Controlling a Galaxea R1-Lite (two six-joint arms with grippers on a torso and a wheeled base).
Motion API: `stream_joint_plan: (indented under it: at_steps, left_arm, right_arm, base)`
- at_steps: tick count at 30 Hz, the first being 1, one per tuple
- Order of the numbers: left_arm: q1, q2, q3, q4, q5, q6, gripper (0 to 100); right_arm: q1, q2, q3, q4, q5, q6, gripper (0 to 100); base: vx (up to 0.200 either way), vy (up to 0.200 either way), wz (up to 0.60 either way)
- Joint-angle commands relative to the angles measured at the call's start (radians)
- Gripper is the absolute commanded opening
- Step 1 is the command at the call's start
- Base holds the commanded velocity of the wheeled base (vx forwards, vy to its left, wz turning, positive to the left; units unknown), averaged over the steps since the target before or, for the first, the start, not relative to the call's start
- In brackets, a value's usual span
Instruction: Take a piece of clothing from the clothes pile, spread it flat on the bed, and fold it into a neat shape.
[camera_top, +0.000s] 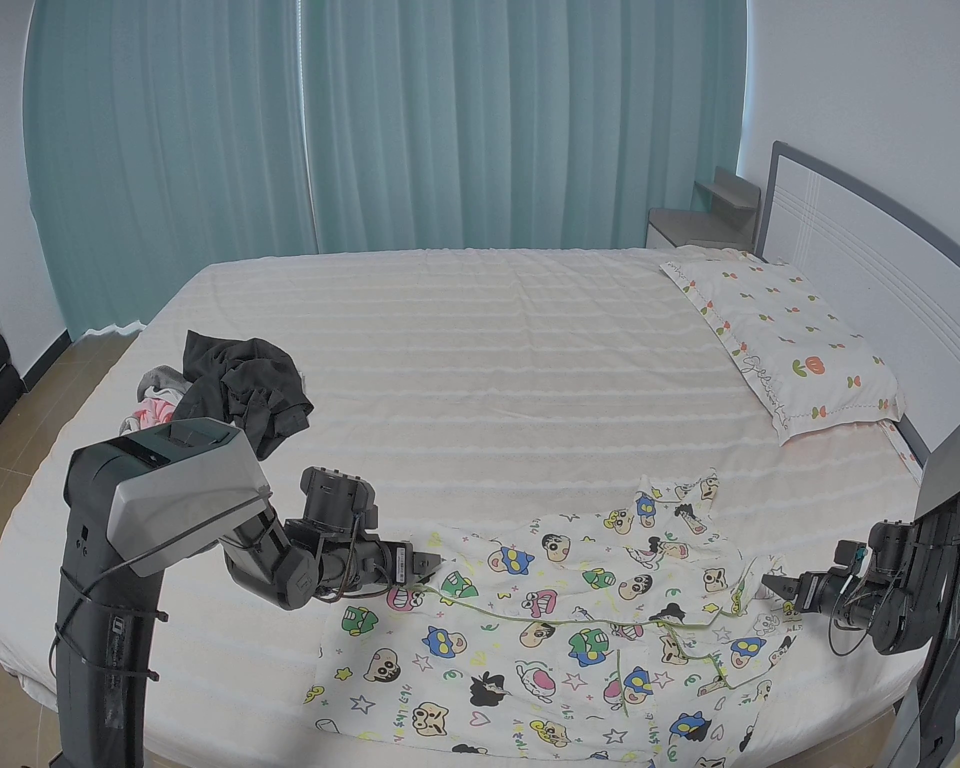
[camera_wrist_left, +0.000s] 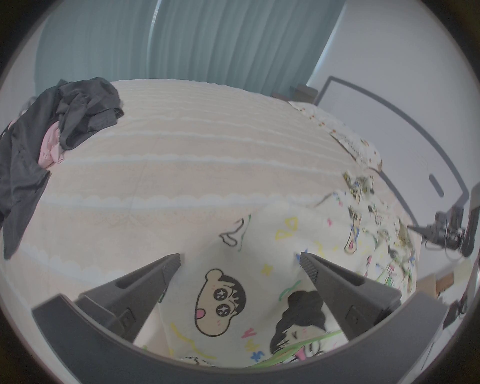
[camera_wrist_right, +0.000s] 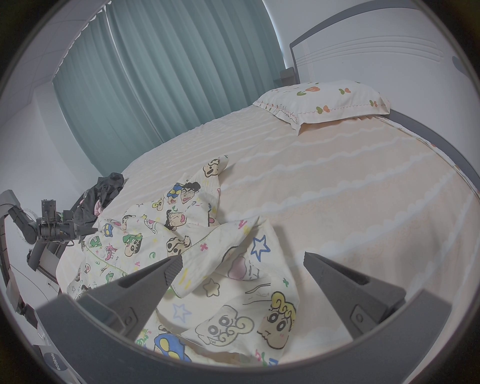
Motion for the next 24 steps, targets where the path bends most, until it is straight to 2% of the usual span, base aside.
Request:
stream_joint_plan:
  at_steps: [1,3,4,7,13,24]
  left_arm:
    - [-0.005,0.026,-0.018,0.015,-0.016,0.005,100]
    - [-0.006,0.026,-0.029,0.040,-0.034,0.005,100]
    - [-0.006,0.026,-0.029,0.040,-0.034,0.005,0]
    - [-0.011,0.034,-0.066,0.061,-0.039,-0.006,0]
    - [-0.008,0.009,-0.034,0.054,-0.027,-0.013,0]
    - [-0.006,-0.157,0.051,-0.052,0.084,-0.012,0]
  right_arm:
    - [0.001,0.004,0.001,-0.018,0.001,0.000,100]
    - [0.003,0.002,0.001,-0.018,0.001,-0.002,100]
    - [0.003,0.002,0.001,-0.018,0.001,-0.002,100]
    - [0.003,0.002,0.005,-0.018,0.001,0.000,100]
    - [0.003,0.001,0.005,-0.018,0.001,0.001,100]
    - [0.001,0.002,0.005,-0.018,0.001,0.001,100]
  base:
    - [0.000,0.000,0.00]
    - [0.000,0.000,0.00]
    - [0.000,0.000,0.00]
    - [0.000,0.000,0.00]
    - [0.000,0.000,0.00]
    - [0.000,0.000,0.00]
